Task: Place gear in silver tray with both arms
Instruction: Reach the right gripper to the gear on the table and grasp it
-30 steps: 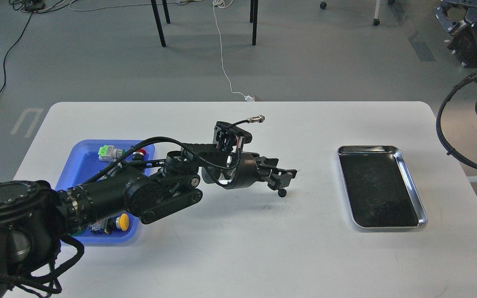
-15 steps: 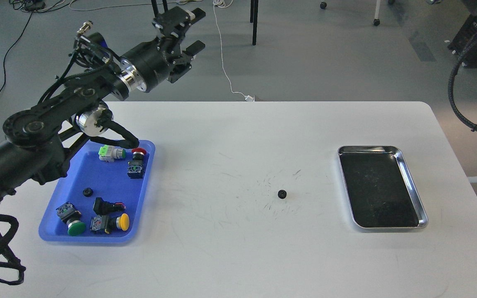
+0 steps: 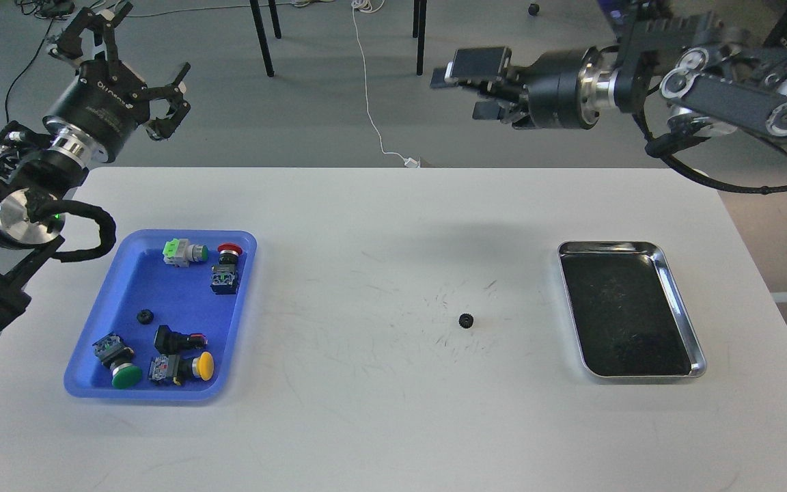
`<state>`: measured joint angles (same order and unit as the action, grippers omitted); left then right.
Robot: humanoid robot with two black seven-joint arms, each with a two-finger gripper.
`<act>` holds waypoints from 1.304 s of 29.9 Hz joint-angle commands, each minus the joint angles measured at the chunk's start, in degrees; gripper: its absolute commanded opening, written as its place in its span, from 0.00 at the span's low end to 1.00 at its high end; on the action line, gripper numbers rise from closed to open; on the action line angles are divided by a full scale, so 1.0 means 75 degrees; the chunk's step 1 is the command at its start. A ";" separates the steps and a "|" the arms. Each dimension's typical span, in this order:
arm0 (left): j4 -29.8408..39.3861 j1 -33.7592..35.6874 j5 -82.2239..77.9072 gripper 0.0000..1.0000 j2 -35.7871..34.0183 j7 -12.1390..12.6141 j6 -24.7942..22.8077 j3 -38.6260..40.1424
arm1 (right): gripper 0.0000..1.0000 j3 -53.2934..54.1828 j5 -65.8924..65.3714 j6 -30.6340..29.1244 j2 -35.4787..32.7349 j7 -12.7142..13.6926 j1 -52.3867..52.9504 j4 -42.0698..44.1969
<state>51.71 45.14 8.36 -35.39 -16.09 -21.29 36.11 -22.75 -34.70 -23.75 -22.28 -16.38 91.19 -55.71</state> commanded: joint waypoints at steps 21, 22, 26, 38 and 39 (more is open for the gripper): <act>-0.0004 -0.0078 -0.0002 0.95 0.0020 -0.0022 0.0062 0.0025 | 0.69 -0.4057 -0.2862 0.1714 0.2783 -0.0300 -0.0779 0.0209; -0.0004 -0.0078 -0.0002 0.95 0.0020 -0.0022 0.0062 0.0025 | 0.67 -0.4057 -0.2862 0.1714 0.2771 -0.0300 -0.0779 0.0197; 0.0008 -0.0089 -0.0002 0.95 0.0020 -0.0011 0.0050 0.0025 | 0.63 -0.4068 -0.2862 0.1714 0.2783 -0.0300 -0.0838 0.0209; -0.0004 -0.0089 -0.0025 0.95 -0.0027 0.0001 -0.0008 0.0025 | 0.24 -0.4244 -0.3319 0.1679 0.2795 -0.0393 -0.0814 0.0185; -0.0004 -0.0089 -0.0037 0.95 -0.0027 0.0001 -0.0008 0.0013 | 0.22 -0.4244 -0.3342 0.1679 0.2795 -0.0417 -0.0803 0.0185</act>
<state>51.69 44.49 8.19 -35.57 -16.10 -21.31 36.27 -54.43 -59.04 -11.11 -1.18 -18.96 85.07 -54.23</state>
